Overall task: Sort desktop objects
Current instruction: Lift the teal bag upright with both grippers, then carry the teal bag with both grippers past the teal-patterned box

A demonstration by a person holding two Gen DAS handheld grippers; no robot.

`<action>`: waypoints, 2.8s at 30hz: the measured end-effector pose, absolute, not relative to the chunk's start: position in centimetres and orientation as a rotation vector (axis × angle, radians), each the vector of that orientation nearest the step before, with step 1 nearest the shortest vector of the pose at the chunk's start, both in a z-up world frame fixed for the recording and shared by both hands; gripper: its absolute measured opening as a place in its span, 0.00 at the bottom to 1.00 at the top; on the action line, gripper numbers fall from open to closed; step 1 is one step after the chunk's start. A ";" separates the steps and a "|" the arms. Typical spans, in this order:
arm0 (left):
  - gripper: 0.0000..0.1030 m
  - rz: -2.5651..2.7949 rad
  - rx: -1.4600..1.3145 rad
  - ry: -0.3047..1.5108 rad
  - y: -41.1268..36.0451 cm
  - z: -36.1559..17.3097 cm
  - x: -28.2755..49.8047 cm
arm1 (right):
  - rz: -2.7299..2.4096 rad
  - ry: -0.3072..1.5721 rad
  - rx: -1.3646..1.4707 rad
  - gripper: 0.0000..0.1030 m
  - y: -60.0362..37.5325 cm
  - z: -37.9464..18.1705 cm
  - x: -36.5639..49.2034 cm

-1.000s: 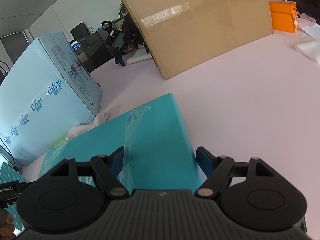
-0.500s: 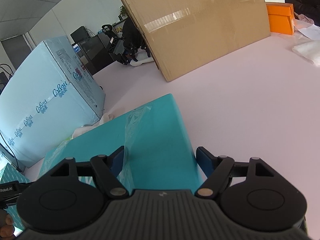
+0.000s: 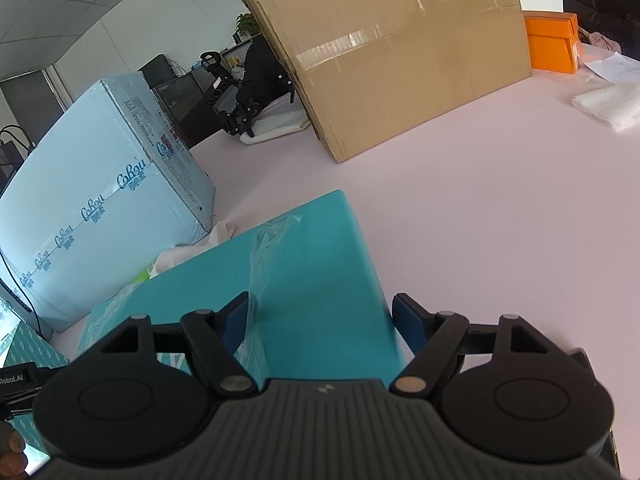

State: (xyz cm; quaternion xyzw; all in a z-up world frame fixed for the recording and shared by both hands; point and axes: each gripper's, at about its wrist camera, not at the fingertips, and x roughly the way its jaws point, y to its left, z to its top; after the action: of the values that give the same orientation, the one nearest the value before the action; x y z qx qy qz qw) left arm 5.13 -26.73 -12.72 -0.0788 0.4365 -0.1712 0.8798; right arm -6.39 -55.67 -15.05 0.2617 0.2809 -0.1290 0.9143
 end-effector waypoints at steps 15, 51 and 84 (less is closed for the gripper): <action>0.62 -0.342 -0.161 0.902 -24.2 -11.5 4.9 | -0.263 0.565 0.558 0.76 -53.2 -14.7 -6.3; 0.62 -0.296 -0.224 0.770 -17.5 -5.8 4.3 | -0.189 0.463 0.517 0.76 -47.8 -9.7 -3.9; 0.62 -0.188 -0.276 0.688 -7.6 -3.7 5.7 | -0.068 0.440 0.502 0.76 -39.6 -6.9 0.9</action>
State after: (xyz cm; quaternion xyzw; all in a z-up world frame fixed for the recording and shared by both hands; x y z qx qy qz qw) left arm 5.69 -7.57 -3.68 -0.1345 0.3359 -0.0917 0.9277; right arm 0.92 -39.63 -6.92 0.2461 0.2160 -0.0332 0.9443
